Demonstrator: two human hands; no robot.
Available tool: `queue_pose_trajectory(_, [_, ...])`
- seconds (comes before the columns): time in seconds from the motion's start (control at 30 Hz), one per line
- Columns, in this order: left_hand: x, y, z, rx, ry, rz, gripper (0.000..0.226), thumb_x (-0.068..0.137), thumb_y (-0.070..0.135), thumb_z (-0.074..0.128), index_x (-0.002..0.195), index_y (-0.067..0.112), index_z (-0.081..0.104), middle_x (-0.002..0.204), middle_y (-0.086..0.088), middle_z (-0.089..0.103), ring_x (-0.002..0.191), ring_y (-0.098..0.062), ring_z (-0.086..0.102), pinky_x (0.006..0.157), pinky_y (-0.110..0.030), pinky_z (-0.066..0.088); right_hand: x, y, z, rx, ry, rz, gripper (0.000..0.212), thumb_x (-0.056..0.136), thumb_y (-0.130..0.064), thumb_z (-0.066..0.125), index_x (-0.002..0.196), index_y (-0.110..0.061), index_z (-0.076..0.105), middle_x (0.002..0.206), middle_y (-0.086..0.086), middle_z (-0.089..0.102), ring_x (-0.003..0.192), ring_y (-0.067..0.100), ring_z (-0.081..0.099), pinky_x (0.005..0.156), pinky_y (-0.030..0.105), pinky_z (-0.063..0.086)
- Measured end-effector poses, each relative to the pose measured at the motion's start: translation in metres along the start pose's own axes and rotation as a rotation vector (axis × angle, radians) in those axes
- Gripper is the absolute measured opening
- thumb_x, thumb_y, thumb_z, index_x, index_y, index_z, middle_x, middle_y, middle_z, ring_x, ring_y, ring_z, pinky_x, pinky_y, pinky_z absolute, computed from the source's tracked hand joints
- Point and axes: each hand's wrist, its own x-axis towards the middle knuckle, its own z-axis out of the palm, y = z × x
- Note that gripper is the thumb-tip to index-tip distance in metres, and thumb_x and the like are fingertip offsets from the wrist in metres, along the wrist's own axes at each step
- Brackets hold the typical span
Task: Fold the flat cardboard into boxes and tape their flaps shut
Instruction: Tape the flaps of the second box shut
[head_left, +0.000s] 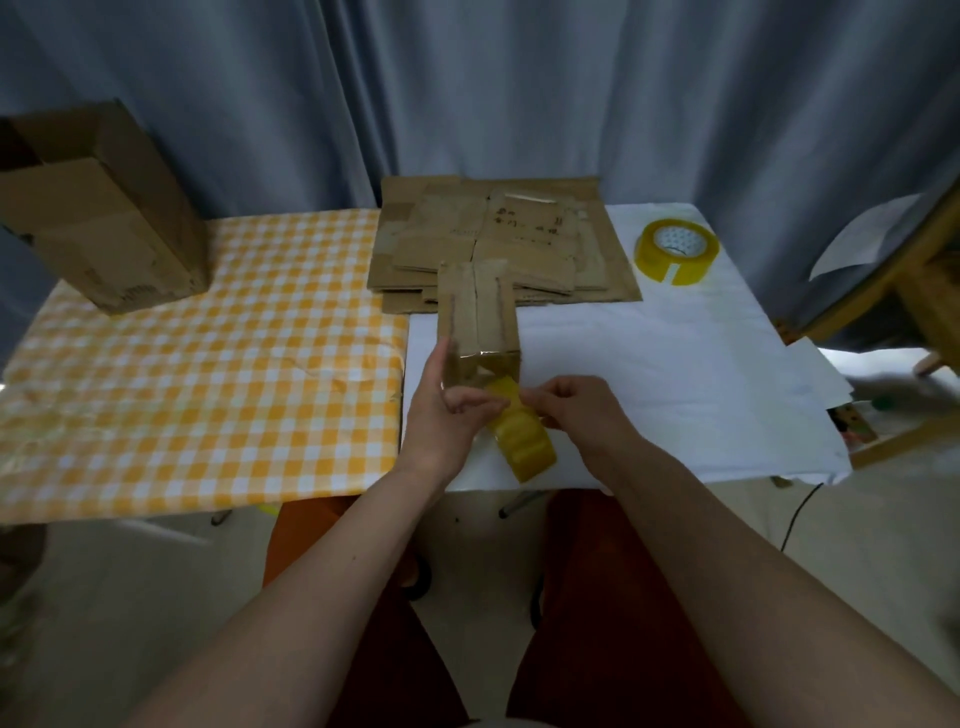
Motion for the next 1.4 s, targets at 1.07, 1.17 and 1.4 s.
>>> queue_pose_trajectory(1.07, [0.016,-0.01,0.013,0.067,0.047,-0.001,0.084,0.086,-0.008,0.062,0.152,0.018,0.018,0.08,-0.003,0.071,0.093,-0.015,0.068,0.095,-0.034,0.051,0.004,0.002,0.015,-0.399,0.133,-0.445,0.035,0.089,-0.007,0.059,0.122,-0.019,0.062,0.089,-0.007,0.062,0.086,0.01,0.057,0.08,0.022,0.045])
queue_pose_trajectory(1.17, [0.017,-0.008,0.013,0.093,0.035,-0.008,0.09,0.081,-0.011,0.066,0.152,0.017,0.019,0.079,-0.002,0.07,0.088,-0.012,0.068,0.09,-0.03,0.053,0.006,0.001,0.014,-0.413,0.153,-0.446,0.031,0.087,-0.009,0.063,0.115,-0.02,0.055,0.083,-0.011,0.06,0.078,0.005,0.057,0.075,0.021,0.046])
queue_pose_trajectory(1.4, [0.018,-0.005,0.021,0.298,0.143,0.032,0.086,0.074,0.004,0.079,0.146,0.019,0.034,0.081,-0.007,0.067,0.083,-0.015,0.066,0.086,-0.028,0.053,-0.001,-0.003,0.013,-0.6,0.056,-0.552,0.022,0.093,-0.01,0.052,0.115,-0.014,0.052,0.104,0.004,0.063,0.094,0.016,0.059,0.082,0.031,0.05])
